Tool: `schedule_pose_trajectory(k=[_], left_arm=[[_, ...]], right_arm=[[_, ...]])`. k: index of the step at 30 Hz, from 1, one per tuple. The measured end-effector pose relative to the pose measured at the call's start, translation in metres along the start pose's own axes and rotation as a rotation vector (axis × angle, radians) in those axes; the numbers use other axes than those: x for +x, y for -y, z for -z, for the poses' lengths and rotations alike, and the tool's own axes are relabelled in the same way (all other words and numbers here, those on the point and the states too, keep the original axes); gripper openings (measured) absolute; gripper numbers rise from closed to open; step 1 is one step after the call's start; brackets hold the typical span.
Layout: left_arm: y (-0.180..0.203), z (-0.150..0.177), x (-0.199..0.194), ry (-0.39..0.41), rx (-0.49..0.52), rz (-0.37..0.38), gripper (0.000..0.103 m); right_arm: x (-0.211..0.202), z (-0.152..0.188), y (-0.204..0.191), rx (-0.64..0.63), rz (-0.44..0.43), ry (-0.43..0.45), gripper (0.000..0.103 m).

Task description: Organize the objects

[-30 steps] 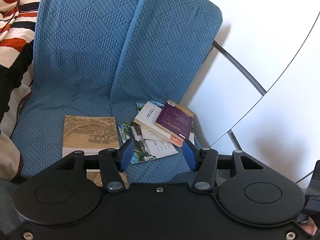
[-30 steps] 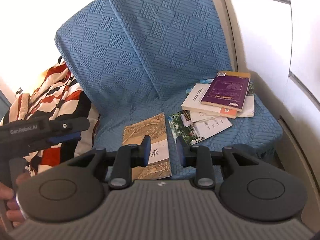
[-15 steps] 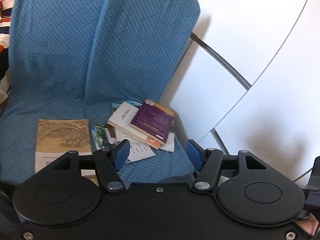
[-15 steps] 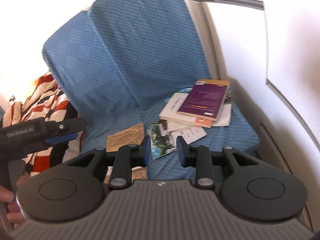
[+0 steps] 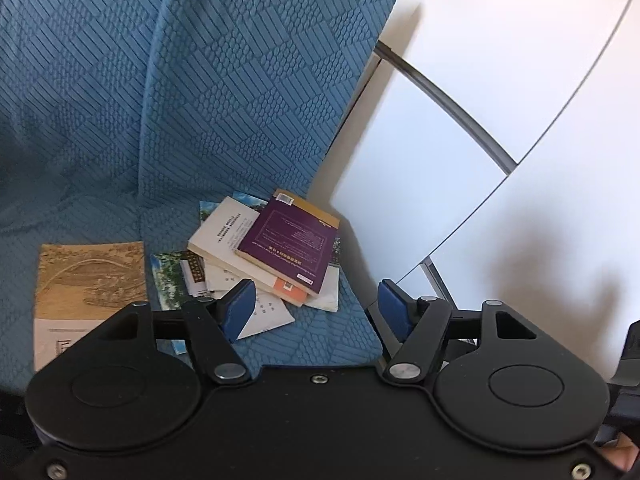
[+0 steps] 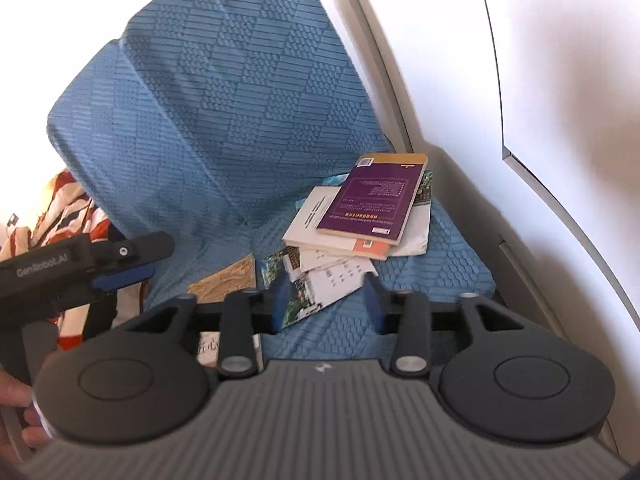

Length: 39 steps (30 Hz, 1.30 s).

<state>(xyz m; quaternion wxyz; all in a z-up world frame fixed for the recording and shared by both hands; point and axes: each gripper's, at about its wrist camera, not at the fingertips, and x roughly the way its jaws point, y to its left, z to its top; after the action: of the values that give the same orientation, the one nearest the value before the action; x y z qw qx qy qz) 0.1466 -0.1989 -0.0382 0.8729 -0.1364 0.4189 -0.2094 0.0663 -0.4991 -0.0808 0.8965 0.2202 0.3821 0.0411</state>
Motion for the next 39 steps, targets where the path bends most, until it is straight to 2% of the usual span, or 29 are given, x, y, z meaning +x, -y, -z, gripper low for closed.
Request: schedule_pose_trajectory(k=[2, 6, 7, 8, 10, 12, 17, 21, 26, 27, 29, 31, 35, 39], left_arm=[[0.001, -0.007, 0.015, -0.012, -0.007, 0.002, 0.077], [0.002, -0.018, 0.047, -0.031, -0.014, -0.001, 0.085], [0.001, -0.021, 0.057, -0.037, -0.02, -0.002, 0.089], [0.0, -0.023, 0.067, -0.045, -0.029, -0.013, 0.091], [-0.005, -0.027, 0.086, -0.057, -0.038, -0.028, 0.091], [-0.017, -0.029, 0.107, -0.077, -0.052, -0.032, 0.091], [-0.045, -0.031, 0.16, -0.119, -0.075, -0.035, 0.09], [-0.062, -0.033, 0.203, -0.16, -0.093, -0.03, 0.085], [-0.063, -0.037, 0.254, -0.196, -0.075, -0.026, 0.081], [-0.063, -0.038, 0.263, -0.175, -0.073, -0.055, 0.079], [-0.065, -0.04, 0.278, -0.176, -0.072, -0.05, 0.074], [-0.071, -0.042, 0.291, -0.19, -0.071, -0.045, 0.065], [-0.084, -0.044, 0.307, -0.184, -0.07, -0.032, 0.064], [-0.096, -0.043, 0.327, -0.209, -0.075, -0.038, 0.059]], right_arm=[[0.011, -0.007, 0.007, 0.015, -0.003, -0.017, 0.049], [0.028, -0.016, 0.019, 0.031, 0.005, -0.02, 0.052], [0.034, -0.018, 0.023, 0.046, 0.001, -0.024, 0.058], [0.04, -0.02, 0.027, 0.067, -0.006, -0.028, 0.068], [0.052, -0.024, 0.038, 0.106, -0.017, -0.035, 0.077], [0.066, -0.026, 0.049, 0.125, -0.043, -0.051, 0.074], [0.107, -0.03, 0.081, 0.197, -0.003, -0.098, 0.075], [0.147, -0.032, 0.104, 0.267, -0.012, -0.133, 0.075], [0.19, -0.034, 0.118, 0.322, -0.052, -0.158, 0.064], [0.199, -0.034, 0.121, 0.331, -0.049, -0.162, 0.061], [0.218, -0.033, 0.127, 0.357, -0.04, -0.177, 0.053], [0.236, -0.031, 0.134, 0.389, -0.039, -0.193, 0.051], [0.271, -0.03, 0.149, 0.442, -0.095, -0.252, 0.049], [0.288, -0.036, 0.165, 0.484, -0.109, -0.247, 0.047]])
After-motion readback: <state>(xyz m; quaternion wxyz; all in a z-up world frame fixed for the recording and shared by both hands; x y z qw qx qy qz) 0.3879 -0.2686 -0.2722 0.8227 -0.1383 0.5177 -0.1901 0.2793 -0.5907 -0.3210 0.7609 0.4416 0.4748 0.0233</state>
